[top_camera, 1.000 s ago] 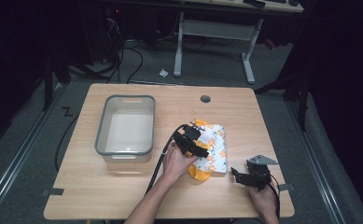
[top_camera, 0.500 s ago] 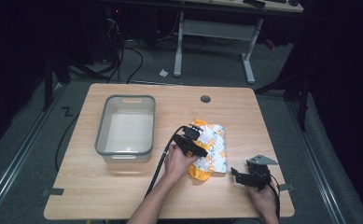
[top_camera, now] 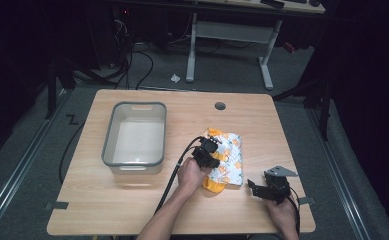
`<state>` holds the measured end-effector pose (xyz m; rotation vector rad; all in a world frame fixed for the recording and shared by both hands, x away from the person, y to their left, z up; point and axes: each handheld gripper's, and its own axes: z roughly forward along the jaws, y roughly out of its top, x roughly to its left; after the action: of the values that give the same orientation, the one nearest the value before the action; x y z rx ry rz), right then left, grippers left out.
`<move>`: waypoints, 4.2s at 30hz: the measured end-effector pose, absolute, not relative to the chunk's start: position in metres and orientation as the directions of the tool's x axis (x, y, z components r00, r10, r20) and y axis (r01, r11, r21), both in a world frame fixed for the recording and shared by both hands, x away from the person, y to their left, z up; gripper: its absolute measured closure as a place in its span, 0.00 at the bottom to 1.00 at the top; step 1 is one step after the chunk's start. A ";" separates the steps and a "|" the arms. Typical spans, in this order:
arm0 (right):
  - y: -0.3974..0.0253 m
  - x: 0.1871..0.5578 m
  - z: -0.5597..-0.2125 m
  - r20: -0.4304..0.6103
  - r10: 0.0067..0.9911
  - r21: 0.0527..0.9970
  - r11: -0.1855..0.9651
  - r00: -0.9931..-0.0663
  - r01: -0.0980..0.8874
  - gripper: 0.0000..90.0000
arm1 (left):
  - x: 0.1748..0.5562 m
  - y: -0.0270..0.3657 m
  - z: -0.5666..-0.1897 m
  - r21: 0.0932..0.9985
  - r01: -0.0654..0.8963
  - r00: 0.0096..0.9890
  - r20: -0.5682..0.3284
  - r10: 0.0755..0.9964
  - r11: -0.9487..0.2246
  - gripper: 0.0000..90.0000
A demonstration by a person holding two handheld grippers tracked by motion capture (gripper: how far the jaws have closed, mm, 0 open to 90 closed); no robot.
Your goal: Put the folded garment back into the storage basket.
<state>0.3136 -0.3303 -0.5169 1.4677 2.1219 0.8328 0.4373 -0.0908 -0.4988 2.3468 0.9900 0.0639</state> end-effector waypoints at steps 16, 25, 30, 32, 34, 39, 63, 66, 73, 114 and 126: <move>-0.330 0.314 -0.517 -0.009 0.936 0.685 0.262 -0.351 0.680 0.26 | 0.423 -0.076 -0.470 0.631 0.586 0.755 -0.196 0.626 -0.509 0.81; -0.330 0.313 -0.517 -0.007 0.937 0.684 0.260 -0.350 0.681 0.26 | 0.413 -0.058 -0.445 0.687 0.551 0.775 -0.210 0.597 -0.474 0.81; -0.330 0.313 -0.517 -0.007 0.937 0.684 0.260 -0.351 0.681 0.26 | 0.411 -0.047 -0.435 0.707 0.546 0.774 -0.219 0.594 -0.451 0.81; -0.330 0.313 -0.517 -0.009 0.936 0.684 0.263 -0.352 0.680 0.26 | 0.410 -0.042 -0.432 0.713 0.548 0.772 -0.228 0.594 -0.437 0.81; -0.330 0.313 -0.517 -0.009 0.936 0.685 0.262 -0.351 0.680 0.26 | 0.409 -0.037 -0.428 0.719 0.547 0.770 -0.230 0.595 -0.429 0.81; -0.330 0.314 -0.517 -0.009 0.936 0.685 0.262 -0.351 0.680 0.26 | 0.407 -0.025 -0.421 0.733 0.548 0.763 -0.239 0.601 -0.404 0.81; -0.330 0.314 -0.517 -0.008 0.936 0.684 0.262 -0.351 0.681 0.26 | 0.403 0.035 -0.389 0.784 0.552 0.717 -0.271 0.643 -0.285 0.81; -0.330 0.314 -0.517 -0.009 0.936 0.684 0.262 -0.351 0.681 0.26 | 0.403 0.041 -0.387 0.787 0.553 0.711 -0.273 0.649 -0.275 0.81; -0.330 0.314 -0.517 -0.009 0.936 0.684 0.262 -0.351 0.681 0.26 | 0.402 0.053 -0.382 0.792 0.554 0.698 -0.276 0.660 -0.255 0.81; -0.330 0.314 -0.517 -0.008 0.937 0.684 0.260 -0.349 0.682 0.26 | 0.425 0.154 -0.363 0.788 0.588 0.573 -0.247 0.781 -0.183 0.81; -0.330 0.314 -0.517 -0.009 0.937 0.684 0.260 -0.349 0.682 0.26 | 0.437 0.173 -0.377 0.747 0.635 0.539 -0.249 0.804 -0.195 0.81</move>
<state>0.3137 -0.3305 -0.5168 1.4694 2.1225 0.8314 0.4368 0.1730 -0.3768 1.9158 1.1733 0.2474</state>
